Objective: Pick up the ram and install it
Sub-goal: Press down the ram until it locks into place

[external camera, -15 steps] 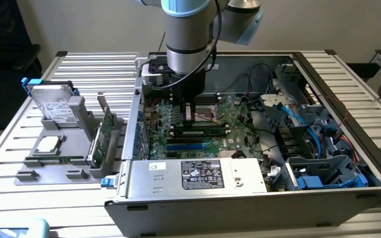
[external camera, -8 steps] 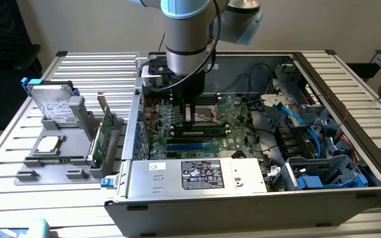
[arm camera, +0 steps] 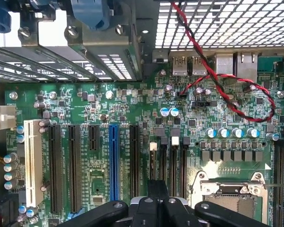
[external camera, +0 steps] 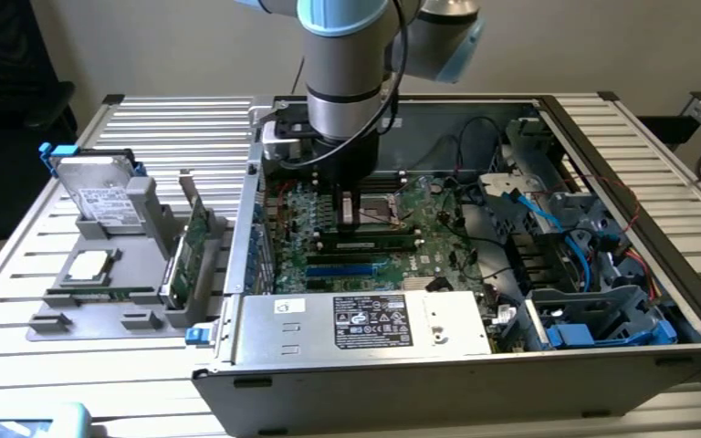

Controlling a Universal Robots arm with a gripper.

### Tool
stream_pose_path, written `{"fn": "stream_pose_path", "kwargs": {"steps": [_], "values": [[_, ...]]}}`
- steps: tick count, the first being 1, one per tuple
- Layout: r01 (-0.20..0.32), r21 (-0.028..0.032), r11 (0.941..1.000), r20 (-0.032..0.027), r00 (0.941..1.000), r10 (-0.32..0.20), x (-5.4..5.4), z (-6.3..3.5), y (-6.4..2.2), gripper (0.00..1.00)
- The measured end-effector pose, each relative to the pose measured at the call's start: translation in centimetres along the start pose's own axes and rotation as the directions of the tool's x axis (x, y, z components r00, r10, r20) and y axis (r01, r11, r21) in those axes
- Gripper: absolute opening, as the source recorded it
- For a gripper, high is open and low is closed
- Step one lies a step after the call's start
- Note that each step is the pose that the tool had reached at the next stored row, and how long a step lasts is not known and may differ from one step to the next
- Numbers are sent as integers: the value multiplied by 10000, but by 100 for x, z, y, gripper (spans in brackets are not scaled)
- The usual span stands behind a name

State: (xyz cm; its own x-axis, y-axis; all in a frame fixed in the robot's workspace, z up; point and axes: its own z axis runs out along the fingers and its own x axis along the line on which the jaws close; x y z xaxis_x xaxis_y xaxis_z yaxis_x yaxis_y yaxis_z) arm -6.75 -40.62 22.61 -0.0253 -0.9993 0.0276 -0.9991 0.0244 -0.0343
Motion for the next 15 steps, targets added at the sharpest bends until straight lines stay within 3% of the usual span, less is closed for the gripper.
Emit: {"fn": "stream_pose_path", "kwargs": {"steps": [3, 6, 15], "values": [[-1, -6, 10000, -5, 10000, 1, -1, -32, -94, 11], [0, -5, 10000, -5, 10000, 0, 0, -139, -178, 11], [0, -6, 10000, -7, 10000, 0, -2, -163, -311, 11]]}}
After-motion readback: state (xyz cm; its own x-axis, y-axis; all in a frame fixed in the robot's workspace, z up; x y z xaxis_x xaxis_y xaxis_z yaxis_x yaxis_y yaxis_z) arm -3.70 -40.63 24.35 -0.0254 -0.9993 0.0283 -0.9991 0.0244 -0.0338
